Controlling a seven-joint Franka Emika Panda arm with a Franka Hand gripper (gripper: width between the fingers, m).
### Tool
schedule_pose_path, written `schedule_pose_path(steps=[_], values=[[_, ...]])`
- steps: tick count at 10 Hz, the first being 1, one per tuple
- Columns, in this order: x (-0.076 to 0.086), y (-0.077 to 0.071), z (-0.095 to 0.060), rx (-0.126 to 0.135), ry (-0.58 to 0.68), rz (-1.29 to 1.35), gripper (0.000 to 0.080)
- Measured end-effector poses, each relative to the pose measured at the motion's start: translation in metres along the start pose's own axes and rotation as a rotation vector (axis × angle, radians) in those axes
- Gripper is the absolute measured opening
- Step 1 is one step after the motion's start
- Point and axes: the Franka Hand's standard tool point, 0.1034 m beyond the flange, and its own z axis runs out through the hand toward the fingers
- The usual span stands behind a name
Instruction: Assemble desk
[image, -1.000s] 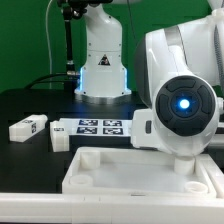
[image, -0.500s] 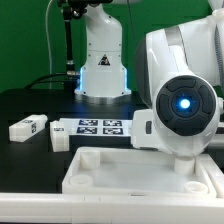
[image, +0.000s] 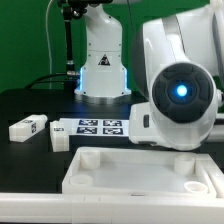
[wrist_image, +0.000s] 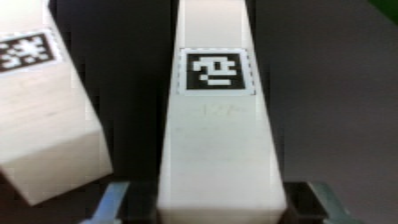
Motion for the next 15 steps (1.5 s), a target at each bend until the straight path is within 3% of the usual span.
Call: schedule_pose_path(steps=[2, 6, 8, 10, 13, 15], values=[[-0.026, 0.000, -0.034, 0.010, 0.047, -0.051, 0.0288], [-0.020, -0.001, -0.039, 0.015, 0.102, -0.059, 0.0289], [-0.013, -0.004, -0.051, 0.021, 0.259, -0.062, 0.0290], [-0.034, -0.005, -0.079, 0.016, 0.369, -0.094, 0.0290], [-0.047, -0.016, -0.117, 0.015, 0.562, -0.124, 0.0290], [-0.044, -0.013, -0.115, 0.013, 0.683, -0.119, 0.0290]])
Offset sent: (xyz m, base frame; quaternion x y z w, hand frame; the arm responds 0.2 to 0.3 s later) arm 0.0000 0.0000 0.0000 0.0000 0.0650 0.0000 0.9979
